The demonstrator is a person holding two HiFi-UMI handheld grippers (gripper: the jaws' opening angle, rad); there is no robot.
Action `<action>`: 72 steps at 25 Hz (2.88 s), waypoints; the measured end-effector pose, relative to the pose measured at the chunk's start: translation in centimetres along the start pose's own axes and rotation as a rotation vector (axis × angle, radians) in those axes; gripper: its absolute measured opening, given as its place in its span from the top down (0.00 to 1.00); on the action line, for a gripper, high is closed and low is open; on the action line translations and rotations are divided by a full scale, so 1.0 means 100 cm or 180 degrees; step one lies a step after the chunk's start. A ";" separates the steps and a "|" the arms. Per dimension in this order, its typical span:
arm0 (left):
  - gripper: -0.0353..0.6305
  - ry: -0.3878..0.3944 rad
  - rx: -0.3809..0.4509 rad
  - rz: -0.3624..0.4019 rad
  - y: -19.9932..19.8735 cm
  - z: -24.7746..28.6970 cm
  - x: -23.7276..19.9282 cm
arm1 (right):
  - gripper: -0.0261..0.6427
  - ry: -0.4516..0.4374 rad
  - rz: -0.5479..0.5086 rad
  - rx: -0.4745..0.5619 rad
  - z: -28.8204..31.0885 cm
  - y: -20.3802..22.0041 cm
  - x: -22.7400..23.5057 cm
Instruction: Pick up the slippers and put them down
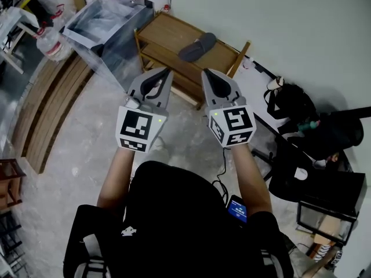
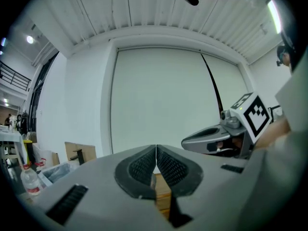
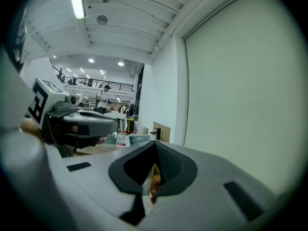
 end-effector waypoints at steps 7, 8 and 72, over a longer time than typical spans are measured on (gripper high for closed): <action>0.94 0.0098 -0.0003 -0.0069 0.013 0.052 -0.064 | 0.98 0.0051 0.0050 -0.0087 0.078 -0.015 0.022; 0.94 0.0106 -0.0016 -0.0063 0.017 0.058 -0.072 | 0.98 0.0057 0.0050 -0.0101 0.089 -0.016 0.024; 0.94 0.0487 -0.1543 -0.0742 0.277 0.332 -0.099 | 0.96 -0.0142 0.0753 -0.2581 0.351 0.264 0.280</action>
Point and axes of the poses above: the fingertips, and each gripper's own axes: z forward along the fingers, x to its right, y out of its underside, the point moved 6 cm from there along -z, backward along the fingers, and after that the axes turned 10 degrees about z, right-handed, at the moved point
